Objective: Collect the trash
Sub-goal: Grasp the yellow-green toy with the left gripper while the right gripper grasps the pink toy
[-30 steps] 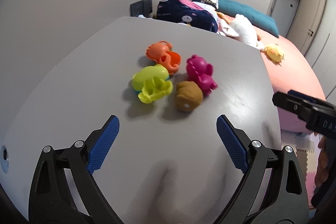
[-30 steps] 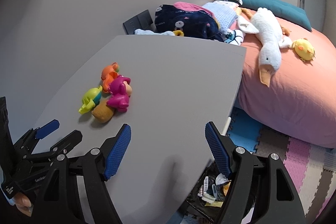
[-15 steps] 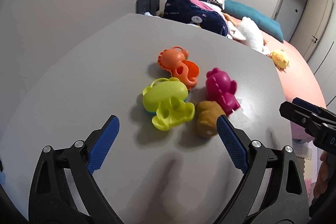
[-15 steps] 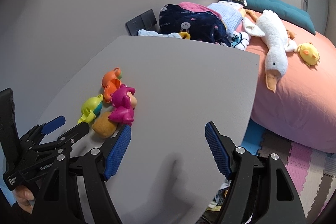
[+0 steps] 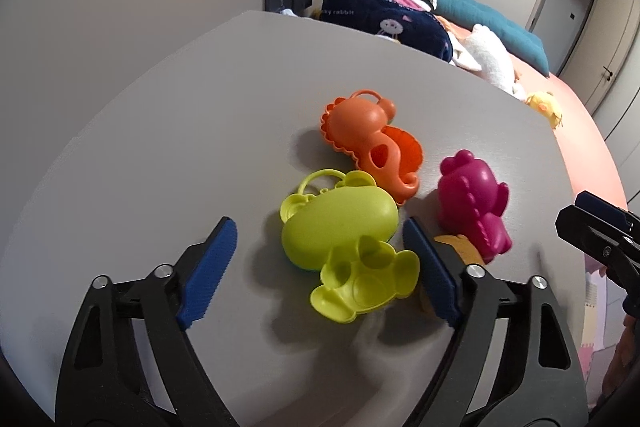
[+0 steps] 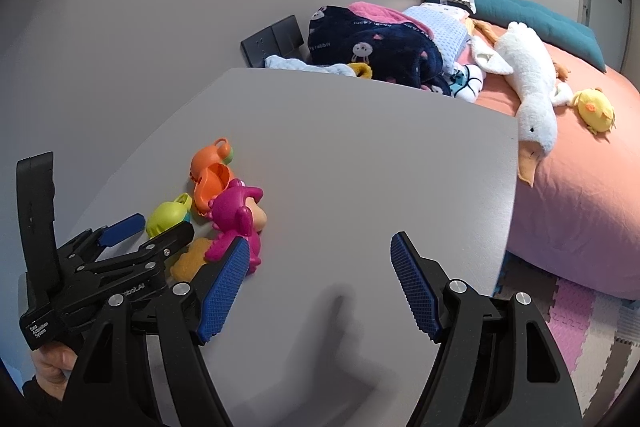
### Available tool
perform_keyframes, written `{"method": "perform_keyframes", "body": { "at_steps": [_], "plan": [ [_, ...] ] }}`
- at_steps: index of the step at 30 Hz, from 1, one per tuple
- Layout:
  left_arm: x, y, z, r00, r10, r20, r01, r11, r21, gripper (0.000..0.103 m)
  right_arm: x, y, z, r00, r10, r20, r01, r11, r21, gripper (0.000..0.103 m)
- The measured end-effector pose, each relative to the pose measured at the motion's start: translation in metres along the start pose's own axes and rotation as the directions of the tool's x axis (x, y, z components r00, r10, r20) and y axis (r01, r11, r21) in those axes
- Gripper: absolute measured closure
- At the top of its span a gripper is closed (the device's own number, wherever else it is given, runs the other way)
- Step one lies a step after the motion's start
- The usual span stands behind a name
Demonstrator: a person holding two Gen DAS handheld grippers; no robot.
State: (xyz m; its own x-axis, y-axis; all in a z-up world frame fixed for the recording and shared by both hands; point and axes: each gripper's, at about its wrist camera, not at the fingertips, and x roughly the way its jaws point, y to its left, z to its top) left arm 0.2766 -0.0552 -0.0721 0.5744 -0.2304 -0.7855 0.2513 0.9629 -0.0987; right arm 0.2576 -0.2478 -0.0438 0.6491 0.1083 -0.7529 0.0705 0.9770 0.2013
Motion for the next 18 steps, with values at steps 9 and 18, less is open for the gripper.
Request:
{"method": "perform_keyframes", "body": {
  "at_steps": [9,18],
  "plan": [
    [-0.001,0.007,0.003,1.000,0.005,0.017,-0.005,1.000,0.001,0.046,0.015,0.017,0.002,1.000,0.009,-0.020,-0.010,0.999,-0.030,0.029],
    [-0.011,0.034,0.003,0.996,0.072,0.046,-0.069,0.996,-0.063,0.046,0.029,0.036,0.005,0.999,0.031,-0.037,-0.034,0.998,-0.056,0.029]
  ]
}}
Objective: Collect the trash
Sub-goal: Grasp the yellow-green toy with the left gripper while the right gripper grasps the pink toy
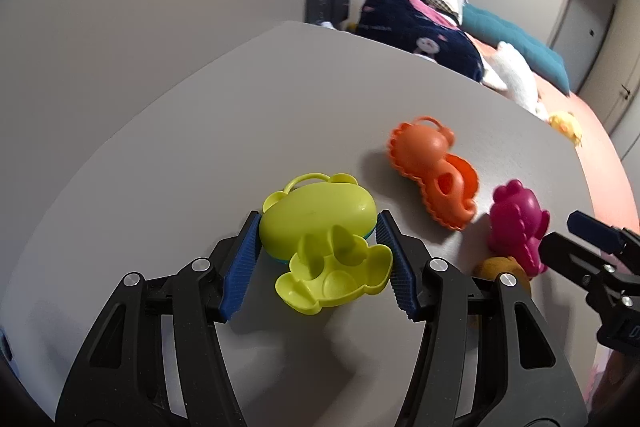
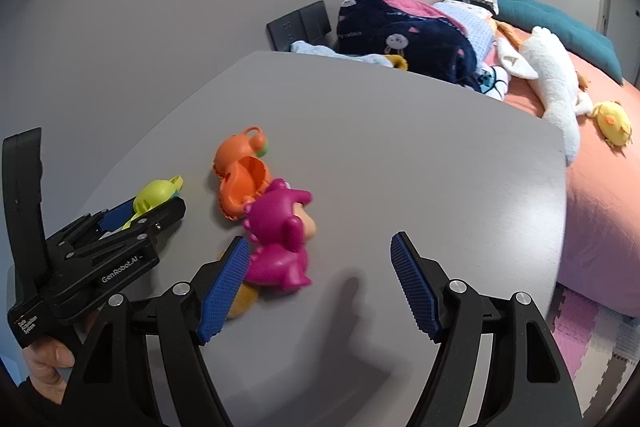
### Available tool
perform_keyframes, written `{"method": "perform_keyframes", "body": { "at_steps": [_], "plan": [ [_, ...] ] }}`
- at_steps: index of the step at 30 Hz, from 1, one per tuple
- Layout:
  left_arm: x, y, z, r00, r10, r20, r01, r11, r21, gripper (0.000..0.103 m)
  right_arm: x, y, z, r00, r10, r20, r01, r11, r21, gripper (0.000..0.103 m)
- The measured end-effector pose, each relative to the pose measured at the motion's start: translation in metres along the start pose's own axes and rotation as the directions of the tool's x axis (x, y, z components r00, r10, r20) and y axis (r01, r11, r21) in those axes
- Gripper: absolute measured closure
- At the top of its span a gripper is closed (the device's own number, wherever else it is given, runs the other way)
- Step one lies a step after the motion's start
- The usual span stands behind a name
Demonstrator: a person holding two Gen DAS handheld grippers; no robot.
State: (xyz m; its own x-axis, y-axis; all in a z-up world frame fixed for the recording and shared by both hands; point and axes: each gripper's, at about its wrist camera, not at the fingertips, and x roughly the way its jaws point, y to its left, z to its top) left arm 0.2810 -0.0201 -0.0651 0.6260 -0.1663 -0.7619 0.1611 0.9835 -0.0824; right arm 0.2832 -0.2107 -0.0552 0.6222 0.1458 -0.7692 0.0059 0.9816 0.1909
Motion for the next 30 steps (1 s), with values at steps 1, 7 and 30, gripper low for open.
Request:
{"method": "perform_keyframes", "body": {
  "at_steps": [1,7,30],
  "plan": [
    [-0.001,0.002,0.000,1.000,0.001,0.002,-0.001,1.000,-0.004,0.046,0.002,0.002,0.001,1.000,0.002,-0.002,-0.002,1.000,-0.002,0.029],
    [-0.002,0.012,0.002,1.000,-0.001,-0.001,0.001,1.000,-0.030,0.046,0.023,0.010,0.009,1.000,-0.024,-0.020,0.023,1.000,-0.011,0.030],
    [-0.008,-0.001,0.000,1.000,-0.009,0.004,0.009,1.000,-0.011,0.046,0.016,-0.008,0.004,0.998,-0.043,-0.045,0.043,0.999,-0.016,0.061]
  ]
}}
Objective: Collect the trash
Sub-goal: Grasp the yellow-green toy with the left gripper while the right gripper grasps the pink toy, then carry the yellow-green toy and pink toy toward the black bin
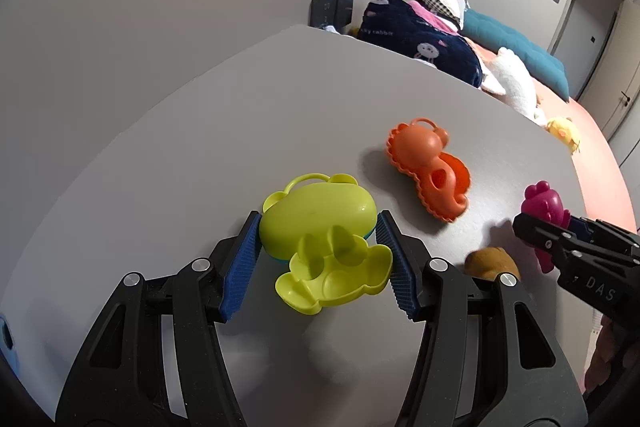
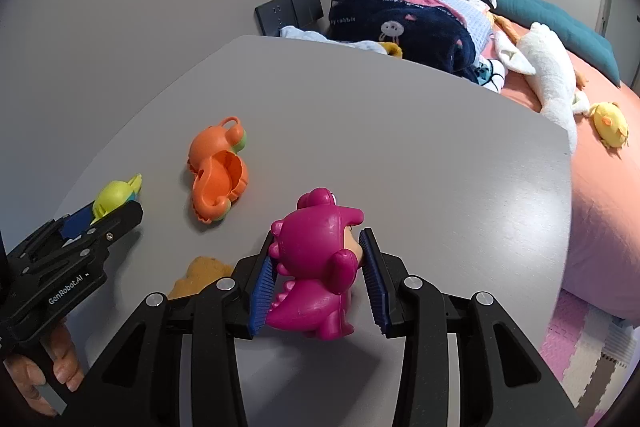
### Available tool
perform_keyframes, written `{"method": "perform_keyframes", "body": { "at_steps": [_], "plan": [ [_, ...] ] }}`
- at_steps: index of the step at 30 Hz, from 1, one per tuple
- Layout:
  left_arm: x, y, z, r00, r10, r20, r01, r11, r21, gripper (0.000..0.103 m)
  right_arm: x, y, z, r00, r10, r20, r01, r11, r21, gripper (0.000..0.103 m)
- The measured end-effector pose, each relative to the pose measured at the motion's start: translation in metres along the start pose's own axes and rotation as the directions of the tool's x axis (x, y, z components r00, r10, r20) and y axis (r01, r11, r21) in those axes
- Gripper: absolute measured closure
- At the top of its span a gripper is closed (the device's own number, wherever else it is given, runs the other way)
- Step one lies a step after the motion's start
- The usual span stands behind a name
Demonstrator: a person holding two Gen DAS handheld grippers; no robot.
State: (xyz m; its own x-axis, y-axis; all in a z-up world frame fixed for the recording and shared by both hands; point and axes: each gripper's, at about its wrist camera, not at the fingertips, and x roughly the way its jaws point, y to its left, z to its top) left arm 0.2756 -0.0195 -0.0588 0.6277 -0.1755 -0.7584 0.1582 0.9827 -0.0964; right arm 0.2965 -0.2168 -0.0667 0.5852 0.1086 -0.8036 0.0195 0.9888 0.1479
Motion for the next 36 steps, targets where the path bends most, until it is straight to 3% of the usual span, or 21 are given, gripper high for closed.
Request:
{"method": "perform_keyframes", "body": {
  "at_steps": [17,36],
  "plan": [
    [-0.045,-0.020,-0.025,1.000,-0.005,0.015,0.005,1.000,0.014,0.046,-0.062,-0.018,-0.030,0.999,0.016,0.040,-0.017,1.000,0.018,0.061],
    [-0.100,-0.075,-0.053,0.997,-0.049,0.056,0.044,0.995,0.084,0.046,-0.133,-0.060,-0.074,0.995,0.000,0.098,-0.007,0.997,0.071,0.061]
  ]
}}
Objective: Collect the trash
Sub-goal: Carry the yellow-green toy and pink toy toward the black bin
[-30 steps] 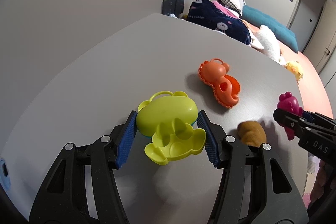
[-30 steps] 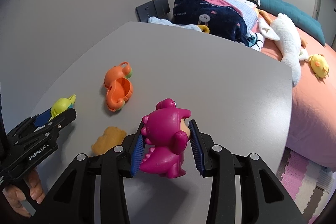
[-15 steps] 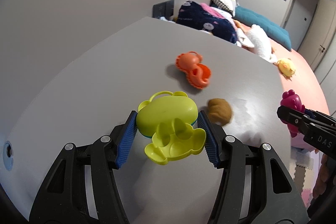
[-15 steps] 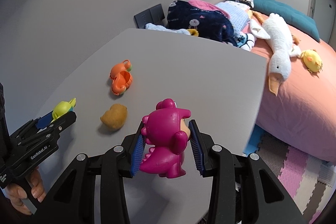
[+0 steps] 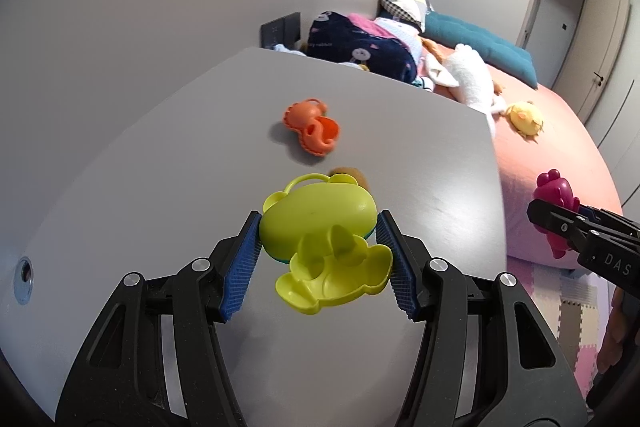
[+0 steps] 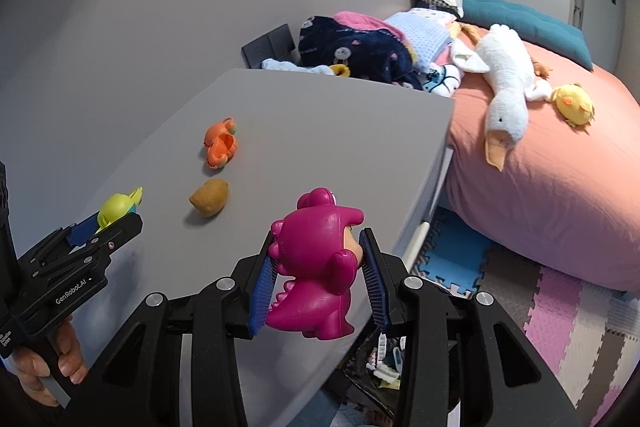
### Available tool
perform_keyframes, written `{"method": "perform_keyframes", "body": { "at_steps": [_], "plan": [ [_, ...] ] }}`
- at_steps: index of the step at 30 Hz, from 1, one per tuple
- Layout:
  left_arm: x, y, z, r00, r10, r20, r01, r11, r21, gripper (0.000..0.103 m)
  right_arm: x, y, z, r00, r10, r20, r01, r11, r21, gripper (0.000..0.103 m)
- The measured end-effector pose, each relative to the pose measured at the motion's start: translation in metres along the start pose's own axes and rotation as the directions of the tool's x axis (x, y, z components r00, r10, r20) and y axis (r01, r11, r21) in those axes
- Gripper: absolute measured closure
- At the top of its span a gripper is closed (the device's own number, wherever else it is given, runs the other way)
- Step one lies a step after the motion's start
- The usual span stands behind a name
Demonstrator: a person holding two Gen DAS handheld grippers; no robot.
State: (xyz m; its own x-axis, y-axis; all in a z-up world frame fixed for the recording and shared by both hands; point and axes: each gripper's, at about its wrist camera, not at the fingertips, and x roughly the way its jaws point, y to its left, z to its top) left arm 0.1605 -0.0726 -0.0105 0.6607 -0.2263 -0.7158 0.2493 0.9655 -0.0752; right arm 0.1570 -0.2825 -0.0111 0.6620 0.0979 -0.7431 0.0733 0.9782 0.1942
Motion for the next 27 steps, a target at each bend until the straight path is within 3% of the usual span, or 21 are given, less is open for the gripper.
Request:
{"method": "perform_keyframes", "body": {
  "at_steps": [27],
  "plan": [
    [-0.018,-0.098,-0.024,0.994,-0.105,-0.026,0.107,0.987,0.119,0.046,-0.060,-0.071,-0.034,0.996,-0.075,0.043,0.071,0.993,0.090,0.061]
  ]
}}
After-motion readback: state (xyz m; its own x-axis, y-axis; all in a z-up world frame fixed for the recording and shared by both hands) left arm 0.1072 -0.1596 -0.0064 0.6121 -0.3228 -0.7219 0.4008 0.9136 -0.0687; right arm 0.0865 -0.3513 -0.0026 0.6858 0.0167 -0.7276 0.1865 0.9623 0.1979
